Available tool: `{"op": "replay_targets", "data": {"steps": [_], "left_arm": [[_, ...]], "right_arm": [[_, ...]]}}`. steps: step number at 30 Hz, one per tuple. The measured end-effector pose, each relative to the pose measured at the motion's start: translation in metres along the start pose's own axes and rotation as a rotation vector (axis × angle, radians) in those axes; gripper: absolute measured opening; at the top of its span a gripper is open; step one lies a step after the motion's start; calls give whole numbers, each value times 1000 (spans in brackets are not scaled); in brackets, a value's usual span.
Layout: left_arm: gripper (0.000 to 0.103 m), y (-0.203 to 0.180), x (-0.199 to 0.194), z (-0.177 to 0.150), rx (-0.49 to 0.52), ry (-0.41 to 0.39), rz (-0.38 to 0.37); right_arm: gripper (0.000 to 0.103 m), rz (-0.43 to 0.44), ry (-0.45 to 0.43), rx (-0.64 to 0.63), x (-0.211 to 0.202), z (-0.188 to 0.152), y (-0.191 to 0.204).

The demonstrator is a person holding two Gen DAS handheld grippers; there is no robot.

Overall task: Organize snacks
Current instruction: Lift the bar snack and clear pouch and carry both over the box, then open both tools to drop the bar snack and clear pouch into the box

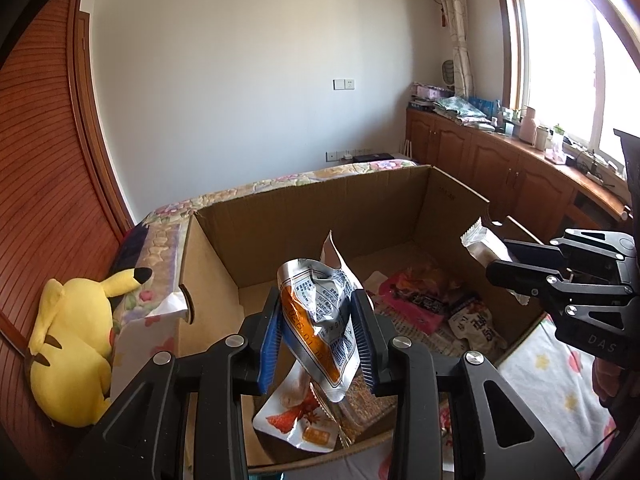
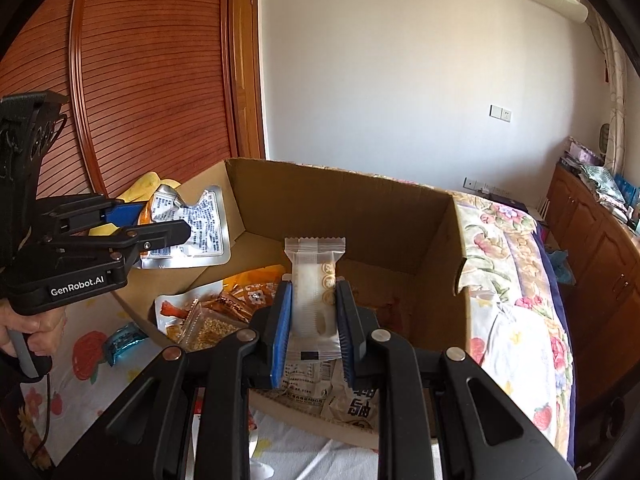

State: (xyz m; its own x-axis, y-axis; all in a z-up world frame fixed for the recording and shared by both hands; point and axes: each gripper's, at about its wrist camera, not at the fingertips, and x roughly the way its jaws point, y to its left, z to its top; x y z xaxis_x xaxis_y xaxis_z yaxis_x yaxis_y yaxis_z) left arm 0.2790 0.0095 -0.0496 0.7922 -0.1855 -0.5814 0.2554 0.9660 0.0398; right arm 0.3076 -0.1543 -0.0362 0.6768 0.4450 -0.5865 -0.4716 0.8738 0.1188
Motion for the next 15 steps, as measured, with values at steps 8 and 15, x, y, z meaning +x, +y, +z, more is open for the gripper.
{"op": "replay_targets", "data": {"steps": [8, 15], "left_arm": [[35, -1, 7, 6, -12, 9, 6], [35, 0, 6, 5, -23, 8, 9]], "right_arm": [[23, 5, 14, 7, 10, -1, -4], [27, 16, 28, 16, 19, -2, -4]]}}
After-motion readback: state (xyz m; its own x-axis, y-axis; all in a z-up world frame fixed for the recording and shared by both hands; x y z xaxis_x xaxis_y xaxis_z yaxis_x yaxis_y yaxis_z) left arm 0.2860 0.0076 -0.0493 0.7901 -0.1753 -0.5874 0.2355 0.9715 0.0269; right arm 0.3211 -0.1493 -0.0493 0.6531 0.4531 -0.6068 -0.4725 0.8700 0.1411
